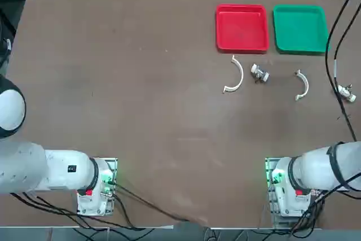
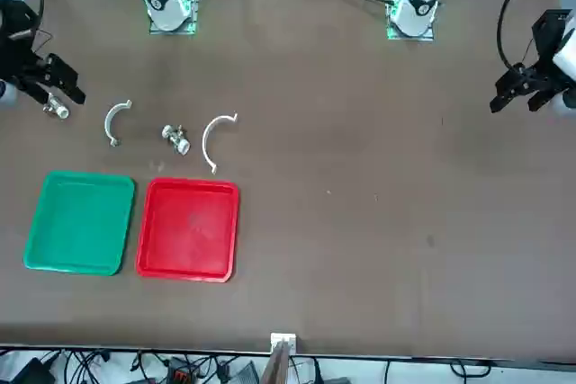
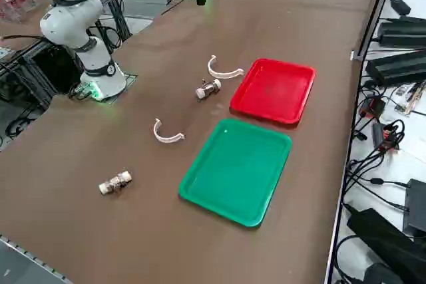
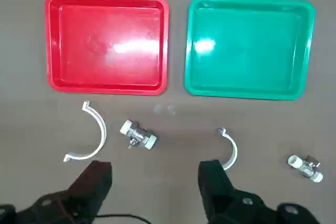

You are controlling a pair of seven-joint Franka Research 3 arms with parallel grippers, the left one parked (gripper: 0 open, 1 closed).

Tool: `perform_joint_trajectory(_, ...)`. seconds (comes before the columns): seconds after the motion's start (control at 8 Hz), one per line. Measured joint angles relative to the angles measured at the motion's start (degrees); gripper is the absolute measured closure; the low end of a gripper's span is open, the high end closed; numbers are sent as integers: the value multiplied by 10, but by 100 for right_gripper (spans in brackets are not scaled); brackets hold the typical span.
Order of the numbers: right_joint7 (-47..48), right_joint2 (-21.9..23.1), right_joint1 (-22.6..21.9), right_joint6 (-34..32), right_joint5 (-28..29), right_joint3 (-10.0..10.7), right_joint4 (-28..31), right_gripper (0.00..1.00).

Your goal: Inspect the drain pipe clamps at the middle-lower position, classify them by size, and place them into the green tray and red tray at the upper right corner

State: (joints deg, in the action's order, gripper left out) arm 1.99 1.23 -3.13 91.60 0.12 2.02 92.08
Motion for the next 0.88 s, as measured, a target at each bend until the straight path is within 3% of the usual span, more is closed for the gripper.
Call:
perform_joint_trajectory(0.38,38,0,-5,-7,13,-5,-1,0)
perform_joint_trajectory(0.62,122,-7,-52,-9,23,-17,17,0)
perform_joint_trajectory(0.88,239,-16,-110,48,32,-22,82,0)
